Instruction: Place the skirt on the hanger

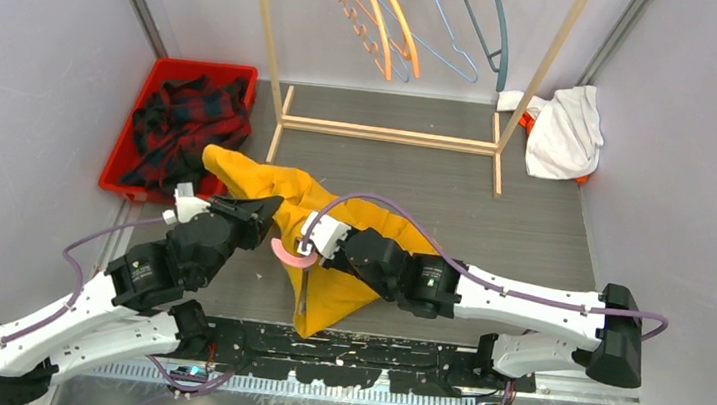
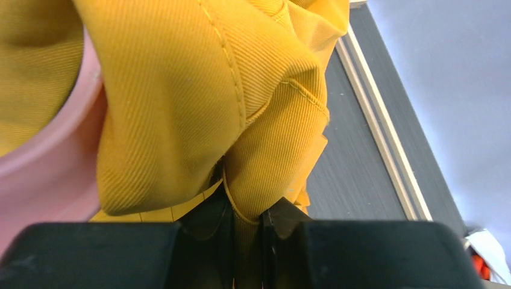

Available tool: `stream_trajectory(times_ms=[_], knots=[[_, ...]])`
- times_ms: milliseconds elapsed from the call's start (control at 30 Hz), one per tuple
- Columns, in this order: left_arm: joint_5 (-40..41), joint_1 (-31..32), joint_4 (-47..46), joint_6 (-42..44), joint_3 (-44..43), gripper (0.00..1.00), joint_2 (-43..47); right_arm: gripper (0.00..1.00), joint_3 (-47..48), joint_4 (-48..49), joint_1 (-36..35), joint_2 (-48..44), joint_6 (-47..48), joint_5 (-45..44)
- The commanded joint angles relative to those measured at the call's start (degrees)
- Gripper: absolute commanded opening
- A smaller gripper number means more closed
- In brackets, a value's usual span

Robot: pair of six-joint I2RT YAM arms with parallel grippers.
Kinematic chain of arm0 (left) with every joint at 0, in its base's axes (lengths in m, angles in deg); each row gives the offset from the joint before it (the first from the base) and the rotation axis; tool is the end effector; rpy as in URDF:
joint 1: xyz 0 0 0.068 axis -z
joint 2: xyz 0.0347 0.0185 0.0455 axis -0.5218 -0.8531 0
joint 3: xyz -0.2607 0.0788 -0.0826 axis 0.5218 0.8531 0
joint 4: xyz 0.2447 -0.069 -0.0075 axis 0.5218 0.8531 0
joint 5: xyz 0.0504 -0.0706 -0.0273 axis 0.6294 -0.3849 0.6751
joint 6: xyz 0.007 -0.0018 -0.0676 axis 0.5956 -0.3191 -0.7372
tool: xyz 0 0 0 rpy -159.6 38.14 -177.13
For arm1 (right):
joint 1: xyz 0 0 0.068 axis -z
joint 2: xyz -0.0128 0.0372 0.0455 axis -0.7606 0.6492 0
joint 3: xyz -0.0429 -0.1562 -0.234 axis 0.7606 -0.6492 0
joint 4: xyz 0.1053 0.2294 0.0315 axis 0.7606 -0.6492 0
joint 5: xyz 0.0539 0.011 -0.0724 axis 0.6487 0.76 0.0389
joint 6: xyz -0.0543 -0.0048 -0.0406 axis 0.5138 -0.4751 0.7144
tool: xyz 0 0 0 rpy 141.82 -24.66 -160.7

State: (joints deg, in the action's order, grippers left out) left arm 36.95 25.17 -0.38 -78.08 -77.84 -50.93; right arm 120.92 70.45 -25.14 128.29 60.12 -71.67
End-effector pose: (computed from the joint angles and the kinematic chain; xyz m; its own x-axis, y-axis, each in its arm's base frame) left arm 0.0951 -0.0817 0.3298 -0.2640 -0.9643 0.0221 -0.2645 0.0504 -0.9631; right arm 0.0991 0.2667 0.3225 0.1558 -0.5992 -0.7853 -0.7384 0.4574 -0.4955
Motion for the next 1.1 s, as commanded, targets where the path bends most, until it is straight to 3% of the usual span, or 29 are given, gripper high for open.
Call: stream_trajectory(times_ms=[0,200,300,467,733,1067], knots=[[4.69,0.14,-3.56,1.0,-6.14,0.03,2.12,0.02,6.32,-5.05,0.86,-3.23,-7.16,6.52],[9.74,0.12,-2.23,20.15,-16.31,0.3,0.22,0.02,12.15,-16.28,1.42,-6.77,-17.5,16.92],[9.16,0.12,-1.27,27.21,-21.56,0.48,-2.34,0.01,14.69,-21.46,1.39,-7.96,-22.05,18.78],[7.68,0.08,-1.13,36.96,-26.41,0.64,-5.06,0.01,18.37,-28.96,1.44,-10.38,-29.34,17.06],[6.56,0.11,-1.21,46.77,-28.74,0.67,-7.41,0.01,23.05,-37.91,1.61,-17.44,-38.49,10.08],[7.17,0.13,-0.38,50.48,-26.63,0.68,-8.11,0.01,31.38,-55.31,1.62,-23.23,-49.03,-13.97]])
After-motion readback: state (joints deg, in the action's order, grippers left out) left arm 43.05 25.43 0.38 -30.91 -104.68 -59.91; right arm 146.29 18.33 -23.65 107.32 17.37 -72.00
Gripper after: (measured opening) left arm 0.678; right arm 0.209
